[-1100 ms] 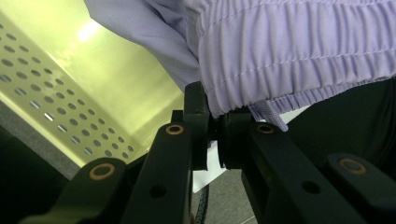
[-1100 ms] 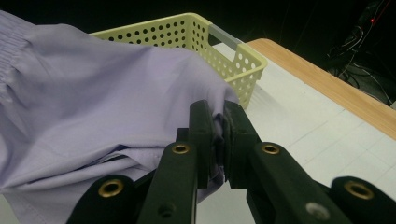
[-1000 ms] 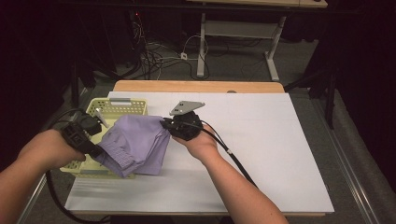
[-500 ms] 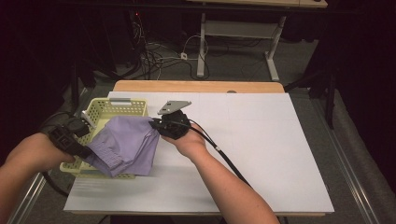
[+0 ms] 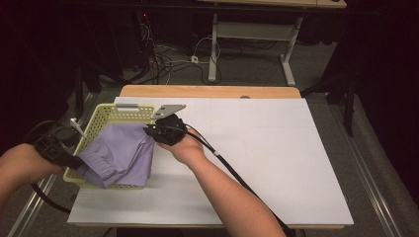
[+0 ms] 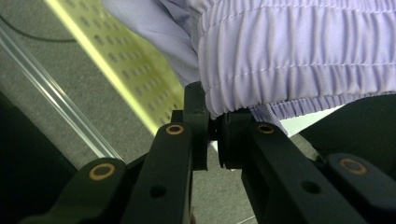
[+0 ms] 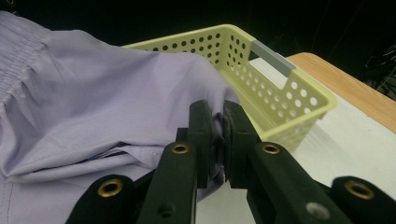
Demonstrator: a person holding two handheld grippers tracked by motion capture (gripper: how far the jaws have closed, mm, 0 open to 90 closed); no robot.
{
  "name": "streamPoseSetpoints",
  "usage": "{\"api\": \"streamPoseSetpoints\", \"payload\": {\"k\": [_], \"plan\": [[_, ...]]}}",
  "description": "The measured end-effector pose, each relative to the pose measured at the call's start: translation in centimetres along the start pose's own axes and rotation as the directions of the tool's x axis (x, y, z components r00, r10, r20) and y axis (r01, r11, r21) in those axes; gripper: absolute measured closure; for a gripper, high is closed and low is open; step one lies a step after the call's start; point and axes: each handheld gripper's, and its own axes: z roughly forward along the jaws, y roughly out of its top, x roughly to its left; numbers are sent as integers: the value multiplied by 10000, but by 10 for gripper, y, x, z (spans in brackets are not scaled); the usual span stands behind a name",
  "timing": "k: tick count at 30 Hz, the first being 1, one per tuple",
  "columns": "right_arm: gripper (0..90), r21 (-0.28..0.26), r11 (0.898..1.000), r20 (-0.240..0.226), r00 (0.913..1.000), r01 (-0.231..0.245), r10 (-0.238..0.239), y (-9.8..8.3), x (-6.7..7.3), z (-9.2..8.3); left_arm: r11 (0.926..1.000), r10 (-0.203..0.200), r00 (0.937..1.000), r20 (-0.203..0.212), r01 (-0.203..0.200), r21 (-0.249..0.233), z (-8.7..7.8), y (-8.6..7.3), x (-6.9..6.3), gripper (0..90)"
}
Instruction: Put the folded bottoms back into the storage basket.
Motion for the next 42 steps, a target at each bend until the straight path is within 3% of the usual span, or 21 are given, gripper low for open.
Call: {"api": "streamPoseSetpoints", "payload": {"k": [16,27,42], "plan": [[848,60,9999,-229,9997,130,-129,18,3,30,9993,-365,9993,-123,365,-47,-5,-16,18,821],[848,108,9999,15,10000,47,-47,21,-10,28,9986,-390,9992,16,390,-368,4,-3,21,820],[848,507,9987,36,10000,-32,31,12,-13,43,9986,-480,9987,164,484,-215,23,0,23,819]]}}
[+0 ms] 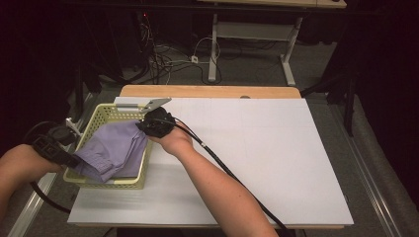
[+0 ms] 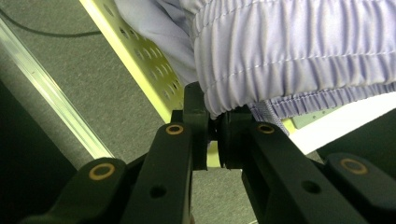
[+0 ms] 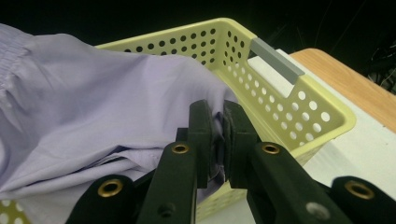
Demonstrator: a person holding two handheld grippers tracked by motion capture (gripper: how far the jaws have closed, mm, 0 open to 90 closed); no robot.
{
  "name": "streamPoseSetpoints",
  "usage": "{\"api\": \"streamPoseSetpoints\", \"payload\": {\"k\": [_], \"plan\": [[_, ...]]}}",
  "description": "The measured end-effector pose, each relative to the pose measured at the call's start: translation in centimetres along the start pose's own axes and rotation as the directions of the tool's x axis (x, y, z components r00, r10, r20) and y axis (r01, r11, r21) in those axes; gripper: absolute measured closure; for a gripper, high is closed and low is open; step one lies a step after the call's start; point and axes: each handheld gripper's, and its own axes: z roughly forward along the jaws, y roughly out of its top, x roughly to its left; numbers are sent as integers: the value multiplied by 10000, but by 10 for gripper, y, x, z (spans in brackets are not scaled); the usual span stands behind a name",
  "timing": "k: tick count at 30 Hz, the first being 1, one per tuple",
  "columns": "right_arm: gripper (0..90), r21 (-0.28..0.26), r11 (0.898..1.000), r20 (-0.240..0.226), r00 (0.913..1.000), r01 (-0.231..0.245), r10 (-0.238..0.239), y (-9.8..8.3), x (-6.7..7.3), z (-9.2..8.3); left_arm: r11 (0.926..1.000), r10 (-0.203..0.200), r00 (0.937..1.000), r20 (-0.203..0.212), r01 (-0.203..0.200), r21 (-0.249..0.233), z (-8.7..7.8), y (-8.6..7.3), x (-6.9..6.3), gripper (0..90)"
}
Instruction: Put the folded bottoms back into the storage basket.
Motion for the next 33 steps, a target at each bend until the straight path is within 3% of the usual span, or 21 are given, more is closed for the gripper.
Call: {"api": "streamPoseSetpoints", "payload": {"k": [8,12,25,27,29,31,33], "plan": [[848,249,9992,121,9994,-324,321,-3,-14,20,9985,-407,9987,316,418,-340,20,7,2,819],[848,286,9988,136,9992,-386,382,-2,-19,29,9992,-266,9990,353,276,-282,25,13,0,815],[842,-80,9994,321,9989,-349,351,11,-36,22,9956,-388,9992,77,393,-854,8,15,-2,807],[796,185,9990,408,9984,-399,391,6,-38,30,9973,-609,9981,-92,605,-426,16,15,-5,730],[630,578,9961,424,9970,-671,647,-2,-41,42,9979,-641,9979,-65,641,-97,23,16,-13,513],[480,312,9962,219,9965,-819,812,-3,-42,41,9979,-608,9982,15,608,-228,20,15,-18,391],[408,94,9979,200,9977,-645,643,0,-40,32,9966,-777,9969,149,781,-260,15,15,-20,282]]}}
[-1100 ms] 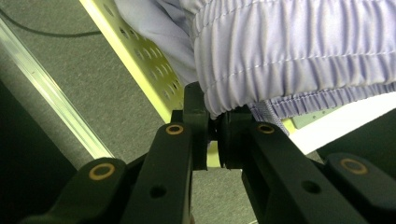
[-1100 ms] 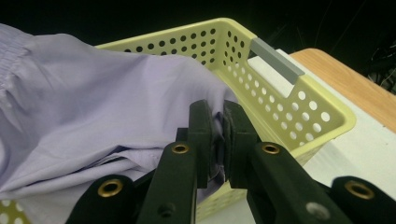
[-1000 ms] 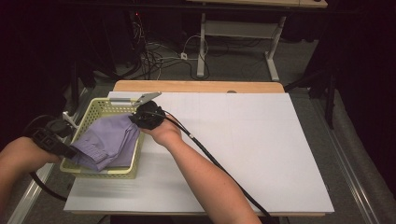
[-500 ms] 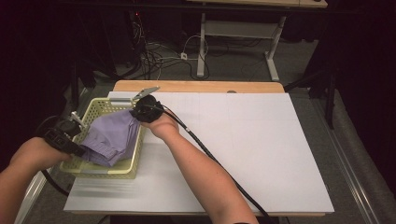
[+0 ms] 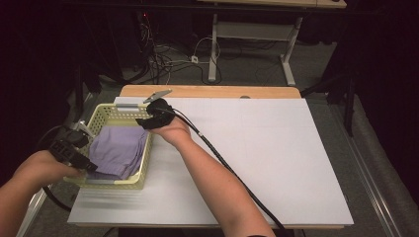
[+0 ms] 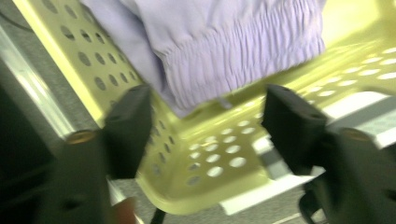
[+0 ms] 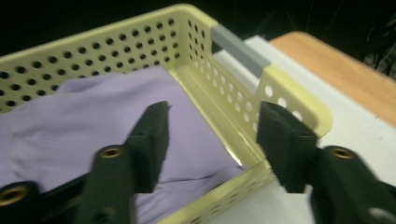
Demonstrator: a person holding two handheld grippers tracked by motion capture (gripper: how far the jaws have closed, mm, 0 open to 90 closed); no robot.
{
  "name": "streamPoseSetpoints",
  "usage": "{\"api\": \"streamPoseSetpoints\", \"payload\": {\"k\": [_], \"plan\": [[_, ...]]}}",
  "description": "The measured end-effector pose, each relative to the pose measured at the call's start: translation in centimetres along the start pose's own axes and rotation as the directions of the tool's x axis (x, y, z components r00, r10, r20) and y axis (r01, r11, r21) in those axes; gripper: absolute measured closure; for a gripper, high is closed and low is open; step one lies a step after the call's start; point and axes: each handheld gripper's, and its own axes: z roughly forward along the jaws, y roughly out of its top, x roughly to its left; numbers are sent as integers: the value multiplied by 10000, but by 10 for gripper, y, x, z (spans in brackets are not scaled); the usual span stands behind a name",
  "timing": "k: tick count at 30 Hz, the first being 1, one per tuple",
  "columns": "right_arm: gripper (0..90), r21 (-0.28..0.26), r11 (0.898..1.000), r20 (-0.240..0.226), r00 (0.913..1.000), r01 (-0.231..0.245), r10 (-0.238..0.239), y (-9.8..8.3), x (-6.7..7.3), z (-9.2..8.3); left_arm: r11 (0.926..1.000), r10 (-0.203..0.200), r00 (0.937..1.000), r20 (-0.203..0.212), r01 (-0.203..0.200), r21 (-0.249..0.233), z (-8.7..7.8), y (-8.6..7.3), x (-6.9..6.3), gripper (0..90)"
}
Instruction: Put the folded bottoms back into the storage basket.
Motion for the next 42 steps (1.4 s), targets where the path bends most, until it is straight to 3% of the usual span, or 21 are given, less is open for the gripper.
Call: {"api": "streamPoseSetpoints", "payload": {"k": [3,7,12,15,26,35,42], "plan": [[328,-350,9994,-221,9997,39,-47,4,1,-16,9990,189,9998,-46,-187,410,-1,2,-6,148],[199,-551,9983,-317,9993,164,-182,5,3,-33,9981,141,9998,-156,-132,596,-3,3,-10,73],[4,-709,9974,-15,9999,163,-165,0,6,-47,9964,-547,9981,292,527,665,-8,6,-7,0],[3,-622,9978,198,9996,217,-205,-9,7,-52,9958,-618,9979,181,604,690,-8,7,-8,0],[4,-709,9972,362,9991,-217,243,-44,-1,-71,9973,-439,9982,400,414,611,-6,8,-16,0],[4,-724,9962,692,9962,-479,529,-71,-8,-95,9971,-240,9989,407,210,733,2,13,-31,0],[4,-752,9966,1052,9936,-342,420,-88,-8,-120,9965,15,9985,545,-60,830,5,20,-44,0]]}}
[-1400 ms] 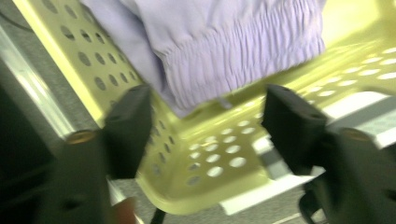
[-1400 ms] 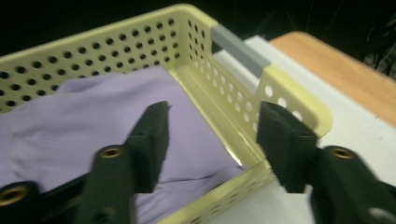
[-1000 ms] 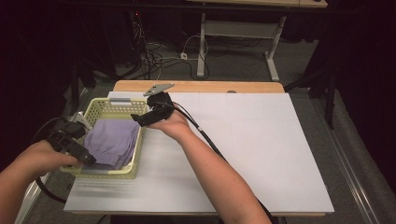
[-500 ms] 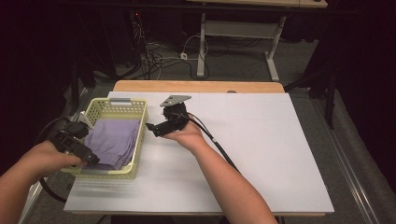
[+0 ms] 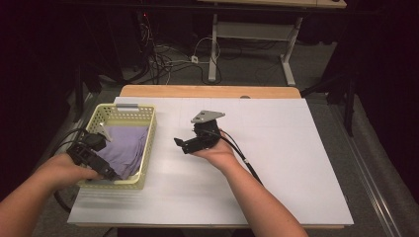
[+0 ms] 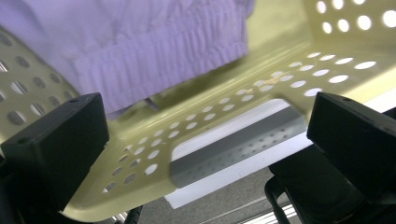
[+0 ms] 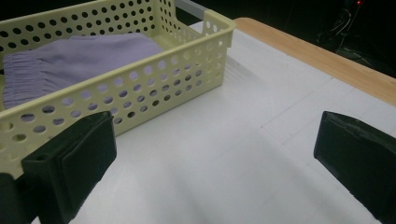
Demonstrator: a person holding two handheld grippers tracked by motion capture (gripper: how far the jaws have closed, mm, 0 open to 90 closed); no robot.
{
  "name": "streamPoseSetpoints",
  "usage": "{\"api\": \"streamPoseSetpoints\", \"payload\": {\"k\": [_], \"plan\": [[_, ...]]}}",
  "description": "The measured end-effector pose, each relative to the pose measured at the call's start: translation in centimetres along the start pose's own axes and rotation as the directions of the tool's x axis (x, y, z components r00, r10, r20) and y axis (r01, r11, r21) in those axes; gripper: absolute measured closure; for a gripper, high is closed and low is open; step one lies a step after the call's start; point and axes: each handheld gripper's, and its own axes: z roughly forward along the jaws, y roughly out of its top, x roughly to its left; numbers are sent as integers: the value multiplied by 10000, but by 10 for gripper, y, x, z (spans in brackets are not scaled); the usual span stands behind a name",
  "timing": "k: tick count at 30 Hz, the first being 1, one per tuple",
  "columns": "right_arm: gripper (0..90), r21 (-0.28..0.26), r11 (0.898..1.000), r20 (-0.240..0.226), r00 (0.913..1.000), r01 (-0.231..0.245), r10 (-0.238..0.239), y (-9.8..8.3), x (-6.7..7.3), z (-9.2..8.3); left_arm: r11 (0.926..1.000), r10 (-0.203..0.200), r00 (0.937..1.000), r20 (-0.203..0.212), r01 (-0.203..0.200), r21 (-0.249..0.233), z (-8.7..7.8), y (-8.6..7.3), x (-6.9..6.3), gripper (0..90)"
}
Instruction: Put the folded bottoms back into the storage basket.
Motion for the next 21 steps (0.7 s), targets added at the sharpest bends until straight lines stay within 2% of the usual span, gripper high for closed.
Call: {"api": "streamPoseSetpoints", "payload": {"k": [12,17,21], "plan": [[4,23,9999,591,9981,-169,168,-32,-7,-45,9981,607,9981,-60,-607,90,0,17,-32,0],[4,-12,10000,799,9968,-45,46,-48,-8,-63,9967,802,9967,-150,-801,105,-2,23,-42,0],[4,-10,9998,971,9951,-207,207,-61,-11,-75,9954,962,9951,-227,-961,66,-6,28,-52,0]]}}
